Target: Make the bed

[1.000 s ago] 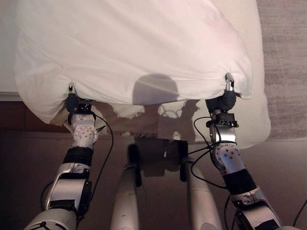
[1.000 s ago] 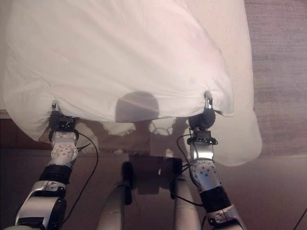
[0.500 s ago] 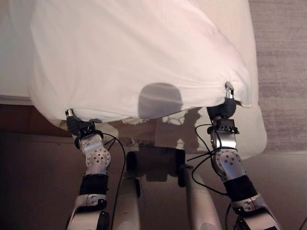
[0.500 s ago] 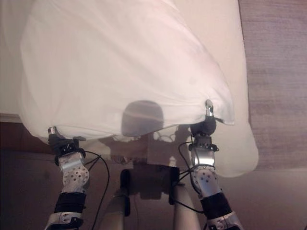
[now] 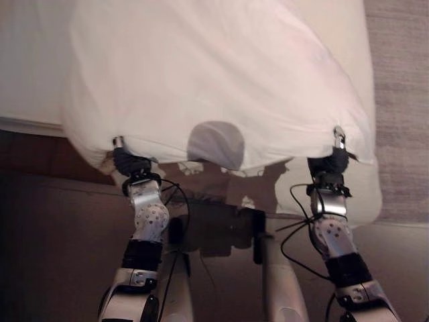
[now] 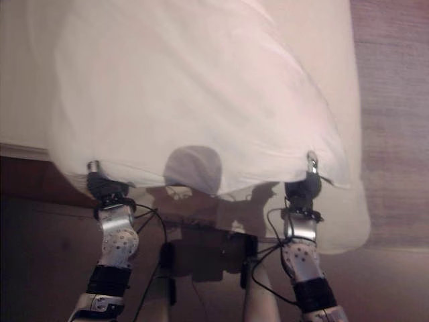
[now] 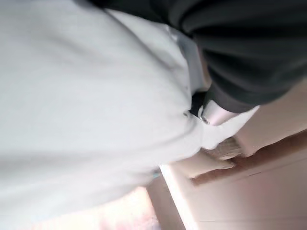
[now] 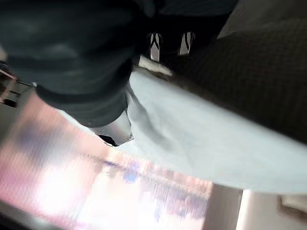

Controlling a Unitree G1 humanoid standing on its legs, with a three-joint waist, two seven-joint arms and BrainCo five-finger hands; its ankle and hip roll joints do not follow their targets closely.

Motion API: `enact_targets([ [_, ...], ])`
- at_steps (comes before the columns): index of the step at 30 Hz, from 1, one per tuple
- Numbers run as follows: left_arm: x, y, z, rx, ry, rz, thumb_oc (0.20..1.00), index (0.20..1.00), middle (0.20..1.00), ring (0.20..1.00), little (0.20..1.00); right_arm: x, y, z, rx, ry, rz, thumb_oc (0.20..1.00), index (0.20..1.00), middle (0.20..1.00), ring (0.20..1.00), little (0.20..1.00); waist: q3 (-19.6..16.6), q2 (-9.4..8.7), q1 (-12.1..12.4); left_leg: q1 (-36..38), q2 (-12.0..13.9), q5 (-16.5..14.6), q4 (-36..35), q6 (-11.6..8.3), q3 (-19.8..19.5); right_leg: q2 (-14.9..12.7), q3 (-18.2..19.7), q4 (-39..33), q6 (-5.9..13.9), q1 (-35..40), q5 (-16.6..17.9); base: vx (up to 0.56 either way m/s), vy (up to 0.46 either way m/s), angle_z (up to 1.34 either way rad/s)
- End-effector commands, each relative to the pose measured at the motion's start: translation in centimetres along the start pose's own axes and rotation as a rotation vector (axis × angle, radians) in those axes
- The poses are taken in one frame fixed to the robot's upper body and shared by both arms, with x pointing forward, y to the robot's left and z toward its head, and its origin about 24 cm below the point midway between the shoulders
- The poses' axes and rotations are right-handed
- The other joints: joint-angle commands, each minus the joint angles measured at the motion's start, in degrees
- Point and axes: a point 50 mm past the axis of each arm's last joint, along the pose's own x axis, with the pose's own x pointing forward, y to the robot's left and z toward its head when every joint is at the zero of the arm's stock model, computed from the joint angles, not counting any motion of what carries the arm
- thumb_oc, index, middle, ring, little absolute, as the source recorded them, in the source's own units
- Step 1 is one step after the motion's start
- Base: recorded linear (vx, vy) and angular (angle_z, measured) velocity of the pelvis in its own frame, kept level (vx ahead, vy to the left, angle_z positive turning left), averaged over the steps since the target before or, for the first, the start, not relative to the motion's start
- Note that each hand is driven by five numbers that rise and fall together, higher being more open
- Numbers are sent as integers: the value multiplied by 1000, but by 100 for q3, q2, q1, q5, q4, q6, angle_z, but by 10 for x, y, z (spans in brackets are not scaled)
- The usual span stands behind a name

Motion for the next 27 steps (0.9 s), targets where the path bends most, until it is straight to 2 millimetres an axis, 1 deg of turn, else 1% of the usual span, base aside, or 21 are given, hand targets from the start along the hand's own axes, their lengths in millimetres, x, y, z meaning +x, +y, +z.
enact_targets([
  [1,-2,-43,36,79,-125,-268,200,200,200,200,200,-6,24,-2,32,-19,138,200,200,200,200,200,-378,138,-36,-393,-79,367,-363,158,-225,28,-189,-899,412,-74,1290,36,489,-55],
  [2,-4,-45,36,89,-126,-271,200,200,200,200,200,-5,24,-7,27,-4,132,200,200,200,200,200,-369,156,10,-307,-80,410,-528,167,-66,212,-717,-647,354,-137,890,-15,445,-67],
  [3,-4,-48,37,84,-139,-279,200,200,200,200,200,-4,24,-6,26,-5,135,200,200,200,200,200,-335,168,-21,-210,-133,482,-724,191,14,569,-844,-219,253,-309,532,-93,493,-83],
  [4,-4,-51,37,97,-144,-285,200,200,200,200,200,-5,21,-7,7,3,126,200,200,200,200,200,-265,71,-106,17,-323,615,-1101,273,184,1574,-854,660,152,-678,53,-90,331,-84],
  [5,-4,-51,37,97,-144,-285,200,200,200,200,200,-5,21,-7,8,3,127,200,200,200,200,200,-278,49,-101,1,-335,647,-1126,273,204,1562,-832,696,148,-727,52,-60,321,-69],
  [6,-6,-50,37,120,-146,-280,200,200,200,200,200,-6,19,-7,-17,15,128,200,200,200,200,200,-283,-49,-149,161,-474,710,-1422,312,250,2051,-735,710,90,-760,-119,-10,113,-24],
  [7,-6,-50,37,120,-147,-280,200,200,200,200,200,-6,19,-7,-17,15,128,200,200,200,200,200,-289,-54,-144,153,-472,735,-1438,311,258,2053,-728,691,86,-768,-93,4,135,6],
  [8,-7,-48,36,130,-147,-272,200,200,200,200,200,-9,14,-8,-48,49,131,200,200,200,200,200,-315,-100,-156,208,-550,806,-1600,340,240,2331,-590,520,-64,-763,-95,-1,17,28],
  [9,-7,-47,36,130,-147,-271,200,200,200,200,200,-9,14,-8,-49,49,131,200,200,200,200,200,-314,-100,-153,221,-548,812,-1615,340,243,2334,-584,507,-66,-751,-90,6,17,16],
  [11,-11,-41,34,120,-143,-242,200,200,200,200,200,-11,7,-3,-96,70,105,200,200,200,200,200,-393,-75,-157,177,-535,813,-1527,361,263,2236,-330,223,-162,-609,-35,22,-58,-7],
  [15,-14,-35,32,70,-148,-211,200,200,200,200,200,-8,5,2,-124,66,106,200,200,200,200,200,-509,49,-138,100,-508,826,-1502,300,325,2203,-282,-214,-126,-394,88,-1,-91,-24],
  [16,-16,-33,30,59,-138,-206,200,200,200,200,200,-7,4,4,-133,67,107,200,200,200,200,200,-508,94,-155,74,-493,803,-1321,247,345,2190,-297,-261,-151,-286,65,-43,-141,6],
  [17,-19,-30,26,53,-123,-199,200,200,200,200,200,-6,5,8,-137,60,117,200,200,200,200,200,-412,90,-173,-63,-502,806,-826,121,345,2149,-324,-191,-235,-176,-23,-41,-107,10],
  [18,-19,-30,25,53,-123,-199,200,200,200,200,200,-6,5,8,-137,60,117,200,200,200,200,200,-404,97,-176,-80,-497,787,-783,117,338,2153,-333,-181,-237,-176,-29,-66,-66,24],
  [19,-20,-30,24,50,-119,-199,200,200,200,200,200,-5,6,8,-142,61,119,200,200,200,200,200,-344,84,-111,-173,-630,804,-512,44,127,2169,-309,-108,-264,-164,-43,-43,-9,27],
  [21,-21,-27,25,41,-123,-182,200,200,200,200,200,-3,4,9,-140,51,108,200,200,200,200,200,-386,72,-99,-189,-618,671,-509,96,34,2151,-288,6,-260,-216,-75,-24,-34,15],
  [22,-22,-25,26,37,-125,-178,200,200,200,200,200,-2,4,9,-137,44,105,200,200,200,200,200,-438,69,-129,-134,-404,650,-613,133,91,2121,-280,77,-245,-241,-113,10,-24,-9],
  [23,-23,-26,30,40,-138,-186,200,200,200,200,200,-1,5,10,-125,32,113,200,200,200,200,200,-442,17,-129,-122,-110,702,-681,126,-51,2062,-216,152,-241,-241,-172,11,26,-4],
  [24,-25,-27,32,50,-139,-201,200,200,200,200,200,-1,6,10,-119,31,119,200,200,200,200,200,-471,-19,-105,-150,53,805,-792,132,-183,1999,-181,160,-241,-285,-172,9,83,18],
  [26,-26,-31,40,48,-178,-215,200,200,200,200,200,-2,4,9,-106,21,111,200,200,200,200,200,-485,-61,-45,-46,480,1260,-1355,58,-730,1949,-37,325,-254,-334,-277,27,160,21],
  [27,-26,-31,44,58,-195,-219,200,200,200,200,200,-2,4,10,-101,15,109,200,200,200,200,200,-474,-39,-35,20,710,1498,-1650,-4,-837,1945,-2,461,-261,-366,-359,26,131,6],
])
